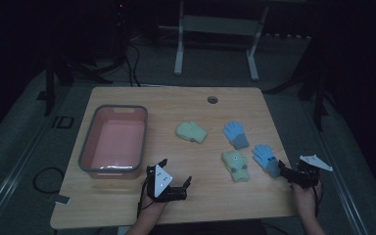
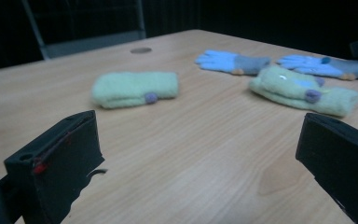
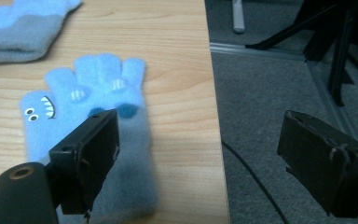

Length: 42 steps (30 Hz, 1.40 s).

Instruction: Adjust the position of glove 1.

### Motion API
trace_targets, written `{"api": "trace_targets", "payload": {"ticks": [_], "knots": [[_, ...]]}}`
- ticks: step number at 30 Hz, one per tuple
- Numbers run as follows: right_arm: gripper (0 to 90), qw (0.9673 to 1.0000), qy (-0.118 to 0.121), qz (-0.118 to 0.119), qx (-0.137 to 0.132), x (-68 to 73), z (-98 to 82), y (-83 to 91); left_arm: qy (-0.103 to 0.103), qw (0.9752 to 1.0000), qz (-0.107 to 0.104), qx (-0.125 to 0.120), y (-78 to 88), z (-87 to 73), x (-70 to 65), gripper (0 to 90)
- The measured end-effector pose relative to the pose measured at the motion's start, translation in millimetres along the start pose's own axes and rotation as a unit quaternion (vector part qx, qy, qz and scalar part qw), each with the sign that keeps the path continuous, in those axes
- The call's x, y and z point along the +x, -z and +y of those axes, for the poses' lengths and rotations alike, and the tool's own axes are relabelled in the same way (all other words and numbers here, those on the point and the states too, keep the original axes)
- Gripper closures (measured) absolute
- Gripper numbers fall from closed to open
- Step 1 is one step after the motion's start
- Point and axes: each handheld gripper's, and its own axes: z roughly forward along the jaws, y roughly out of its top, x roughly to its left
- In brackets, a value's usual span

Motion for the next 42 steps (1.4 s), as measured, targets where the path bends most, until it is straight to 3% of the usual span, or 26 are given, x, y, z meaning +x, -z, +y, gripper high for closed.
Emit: {"api": "trace_targets", "payload": {"ticks": [3,4,6,12,15,19,21,25,28,31,33,38,39,42], "knots": [[12.6,0.9999,-0.003,0.011,0.011,-1.6,0.7,-0.5,0.002,0.9999,-0.013,-0.003,0.3,-0.2,0.8,0.2],[11.7,0.9994,0.0,0.021,0.028,-2.9,1.2,-1.9,0.003,0.9995,-0.029,-0.011,0.2,-0.4,0.6,0.2],[11.3,0.9993,0.004,0.016,0.035,-2.8,0.6,-1.1,0.005,0.9998,-0.016,-0.008,-1.6,0.2,-2.2,0.2],[13.6,0.999,0.018,0.004,0.04,-3.8,8.6,6.1,0.013,0.9998,-0.014,-0.01,-1.5,0.2,-0.9,0.2],[16.0,0.997,0.007,0.042,0.064,-5.7,17.7,9.4,0.017,0.9997,-0.008,-0.012,-1.0,-0.1,-0.6,0.2],[12.6,0.9946,-0.008,0.052,0.09,-4.0,28.6,9.7,0.008,0.9999,-0.004,-0.011,-1.1,0.0,-2.8,0.3],[10.8,0.9948,0.011,0.044,0.092,0.8,34.2,10.0,0.009,0.9999,0.0,-0.01,-1.4,0.2,-3.0,0.3],[10.8,0.9942,0.025,0.059,0.086,7.0,47.7,12.9,0.022,0.9997,0.002,-0.011,-1.1,0.0,-0.7,0.3],[10.8,0.9941,0.044,0.067,0.073,11.4,59.9,16.1,0.032,0.9994,-0.008,-0.009,-1.7,0.2,0.3,0.2],[10.8,0.9938,0.048,0.07,0.071,12.5,63.9,16.4,0.026,0.9996,-0.006,-0.006,-2.0,0.4,-0.5,0.2],[13.0,0.9925,0.062,0.085,0.062,18.0,80.9,18.0,0.023,0.9997,-0.006,-0.007,-2.0,0.4,-1.2,0.3],[13.2,0.9898,0.076,0.107,0.056,29.1,103.4,19.2,0.016,0.9998,-0.007,0.01,-2.0,1.0,-0.8,0.3],[13.5,0.9892,0.078,0.111,0.055,31.6,107.1,19.3,0.016,0.9994,-0.021,0.023,-1.0,1.2,1.3,0.2],[17.9,0.9858,0.083,0.132,0.061,38.7,117.0,17.7,0.011,0.999,-0.031,0.028,0.2,1.3,2.1,0.3]]}}
